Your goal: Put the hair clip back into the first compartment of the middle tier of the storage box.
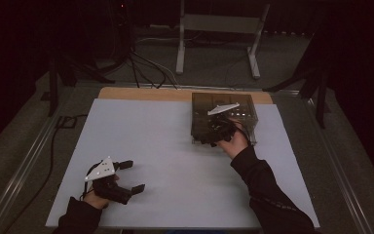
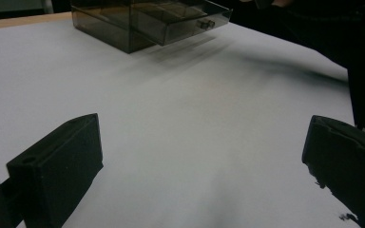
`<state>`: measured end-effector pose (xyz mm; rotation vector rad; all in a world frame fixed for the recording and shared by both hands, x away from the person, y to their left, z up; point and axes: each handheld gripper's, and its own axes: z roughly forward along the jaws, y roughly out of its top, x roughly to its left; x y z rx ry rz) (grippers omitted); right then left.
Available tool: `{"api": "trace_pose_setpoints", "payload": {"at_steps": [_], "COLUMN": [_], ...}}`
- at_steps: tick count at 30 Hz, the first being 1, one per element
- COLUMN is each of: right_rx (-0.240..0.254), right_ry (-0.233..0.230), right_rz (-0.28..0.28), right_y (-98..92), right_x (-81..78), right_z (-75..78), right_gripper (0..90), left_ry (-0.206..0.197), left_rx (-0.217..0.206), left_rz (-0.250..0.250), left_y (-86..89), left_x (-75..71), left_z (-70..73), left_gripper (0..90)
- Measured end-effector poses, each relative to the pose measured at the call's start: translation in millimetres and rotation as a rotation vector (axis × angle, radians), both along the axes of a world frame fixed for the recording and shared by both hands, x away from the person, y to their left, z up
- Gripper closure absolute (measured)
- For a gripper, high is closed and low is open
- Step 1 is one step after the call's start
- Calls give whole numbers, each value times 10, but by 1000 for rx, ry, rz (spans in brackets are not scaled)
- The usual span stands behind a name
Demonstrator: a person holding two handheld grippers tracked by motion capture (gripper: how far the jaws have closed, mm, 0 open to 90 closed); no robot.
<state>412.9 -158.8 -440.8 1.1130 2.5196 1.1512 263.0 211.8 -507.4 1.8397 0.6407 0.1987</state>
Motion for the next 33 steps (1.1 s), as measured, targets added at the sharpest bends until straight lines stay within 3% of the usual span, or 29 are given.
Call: {"api": "trace_pose_setpoints", "payload": {"at_steps": [3, 8, 12, 23, 33], "right_rx": [-2, -2, -2, 26, 58], "right_ry": [0, -3, -18, -47, -82], "right_rz": [8, 25, 39, 28, 39], "right_y": [-8, -25, -36, -94, -223], "right_x": [-1, -10, -44, -143, -337], "right_z": [11, 36, 59, 97, 104], "right_gripper": [134, 25, 0, 0, 0], "left_ry": [0, 1, 2, -1, -5], "left_rx": [7, 3, 8, 3, -2], "left_rz": [2, 7, 5, 2, 2], "left_y": [-6, 4, -2, 24, 33], "left_x": [-6, -2, -4, -15, -39], "left_z": [-2, -2, -9, -12, -4], "left_gripper": [8, 7, 7, 7, 7]}}
